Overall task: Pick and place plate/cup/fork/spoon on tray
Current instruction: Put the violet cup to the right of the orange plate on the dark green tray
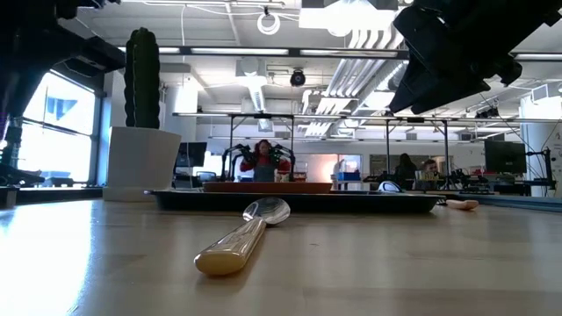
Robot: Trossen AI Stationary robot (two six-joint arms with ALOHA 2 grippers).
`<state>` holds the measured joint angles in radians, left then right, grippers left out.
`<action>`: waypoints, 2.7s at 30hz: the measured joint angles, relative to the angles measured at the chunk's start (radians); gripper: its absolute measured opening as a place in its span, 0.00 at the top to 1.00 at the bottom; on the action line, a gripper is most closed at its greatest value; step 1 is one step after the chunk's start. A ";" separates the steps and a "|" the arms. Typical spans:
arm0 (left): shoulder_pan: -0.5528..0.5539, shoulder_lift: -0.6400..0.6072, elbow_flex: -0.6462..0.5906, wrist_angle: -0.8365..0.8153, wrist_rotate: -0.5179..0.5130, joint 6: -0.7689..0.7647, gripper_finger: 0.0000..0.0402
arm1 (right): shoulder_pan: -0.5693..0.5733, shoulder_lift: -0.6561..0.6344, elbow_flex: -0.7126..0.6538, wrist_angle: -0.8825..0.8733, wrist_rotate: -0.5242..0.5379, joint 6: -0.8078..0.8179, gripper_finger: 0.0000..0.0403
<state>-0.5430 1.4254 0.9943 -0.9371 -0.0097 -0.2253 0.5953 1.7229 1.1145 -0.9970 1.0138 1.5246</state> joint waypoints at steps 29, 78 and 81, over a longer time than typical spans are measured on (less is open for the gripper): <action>0.379 -0.031 0.000 0.556 -0.256 0.260 0.99 | 0.105 0.000 0.002 -0.179 -0.043 0.184 0.50; 0.908 0.780 1.010 0.284 0.154 1.059 0.99 | 0.147 0.000 0.002 -0.163 -0.050 0.212 0.50; 0.908 0.793 1.012 0.335 0.154 1.156 0.99 | 0.147 0.000 0.002 -0.163 -0.046 0.195 0.50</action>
<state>0.3645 2.2188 2.0063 -0.6025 0.1444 0.9310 0.7422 1.7233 1.1168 -1.1598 0.9682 1.7199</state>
